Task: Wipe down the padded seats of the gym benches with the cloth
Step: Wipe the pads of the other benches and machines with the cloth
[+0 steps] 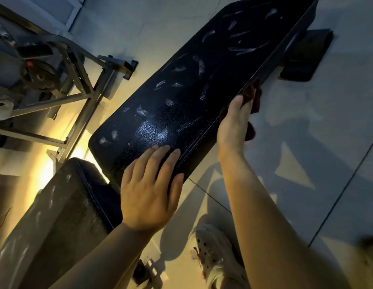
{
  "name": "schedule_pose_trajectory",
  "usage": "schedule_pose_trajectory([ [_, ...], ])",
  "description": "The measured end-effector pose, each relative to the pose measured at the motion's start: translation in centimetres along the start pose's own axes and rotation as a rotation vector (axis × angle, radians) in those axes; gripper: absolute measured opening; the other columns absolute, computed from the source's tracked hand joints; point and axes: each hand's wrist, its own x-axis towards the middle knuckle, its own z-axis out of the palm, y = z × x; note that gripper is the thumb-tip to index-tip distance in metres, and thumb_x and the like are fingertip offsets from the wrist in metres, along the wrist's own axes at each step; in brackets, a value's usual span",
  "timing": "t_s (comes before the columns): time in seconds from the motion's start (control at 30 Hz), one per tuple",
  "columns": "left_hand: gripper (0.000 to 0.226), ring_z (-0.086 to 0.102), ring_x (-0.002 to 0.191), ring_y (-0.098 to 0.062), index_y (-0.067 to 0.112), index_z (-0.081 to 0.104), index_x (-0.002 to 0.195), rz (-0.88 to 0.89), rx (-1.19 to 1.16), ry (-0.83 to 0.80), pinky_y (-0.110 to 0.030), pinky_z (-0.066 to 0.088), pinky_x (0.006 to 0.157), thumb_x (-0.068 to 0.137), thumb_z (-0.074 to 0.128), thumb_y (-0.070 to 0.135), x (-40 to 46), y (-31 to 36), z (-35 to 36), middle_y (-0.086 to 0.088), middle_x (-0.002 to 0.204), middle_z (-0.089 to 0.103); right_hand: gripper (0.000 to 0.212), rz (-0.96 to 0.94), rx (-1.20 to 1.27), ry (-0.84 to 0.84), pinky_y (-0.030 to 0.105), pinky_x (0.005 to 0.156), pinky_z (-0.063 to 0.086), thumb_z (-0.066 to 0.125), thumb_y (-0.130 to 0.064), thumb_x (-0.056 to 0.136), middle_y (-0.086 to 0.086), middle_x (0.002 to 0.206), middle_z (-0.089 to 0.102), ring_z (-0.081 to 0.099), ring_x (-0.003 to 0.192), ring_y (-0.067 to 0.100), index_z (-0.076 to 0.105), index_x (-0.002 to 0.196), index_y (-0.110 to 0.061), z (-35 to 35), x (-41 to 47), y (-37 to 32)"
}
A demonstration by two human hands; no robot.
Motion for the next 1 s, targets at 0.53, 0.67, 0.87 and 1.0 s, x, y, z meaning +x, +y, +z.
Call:
schedule_pose_trajectory([
  [0.53,0.045,0.05,0.123,-0.02,0.021,0.06,0.129,-0.095,-0.175,-0.094,-0.036,0.027,0.1,0.098,0.029,0.033,0.2,0.0,-1.4,0.001,0.126,0.061,0.049,0.215,0.083,-0.239,0.032,0.104,0.046,0.028,-0.045,0.104,0.002,0.131,0.06,0.057,0.119,0.012,0.045,0.143,-0.02,-1.7,-12.6,-0.9],
  [0.67,0.043,0.052,0.121,-0.019,0.023,0.063,0.123,-0.126,-0.211,-0.057,-0.035,0.028,0.099,0.097,0.033,0.038,0.2,-0.1,-1.2,0.004,0.122,0.063,0.044,0.399,0.239,-0.108,0.036,0.087,0.047,0.039,-0.045,0.101,0.009,0.11,0.065,0.06,0.098,0.022,0.058,0.13,-0.017,-3.7,-14.0,-2.8],
  [0.87,0.045,0.054,0.117,-0.018,0.024,0.066,0.117,-0.117,-0.307,0.001,-0.035,0.028,0.096,0.097,0.031,0.044,0.3,-0.5,-1.3,0.006,0.118,0.064,0.045,0.417,0.396,-0.108,0.037,0.079,0.048,0.038,-0.044,0.1,0.013,0.113,0.071,0.064,0.099,0.028,0.062,0.123,-0.013,-6.3,-15.4,-6.3],
  [1.0,0.047,0.054,0.117,-0.017,0.024,0.063,0.121,-0.12,-0.424,0.014,-0.037,0.028,0.098,0.096,0.03,0.046,0.1,-0.5,-1.8,0.005,0.12,0.064,0.048,0.377,0.367,-0.135,0.038,0.088,0.049,0.035,-0.043,0.101,0.013,0.116,0.07,0.067,0.104,0.025,0.063,0.123,-0.011,-6.6,-17.4,-8.6],
])
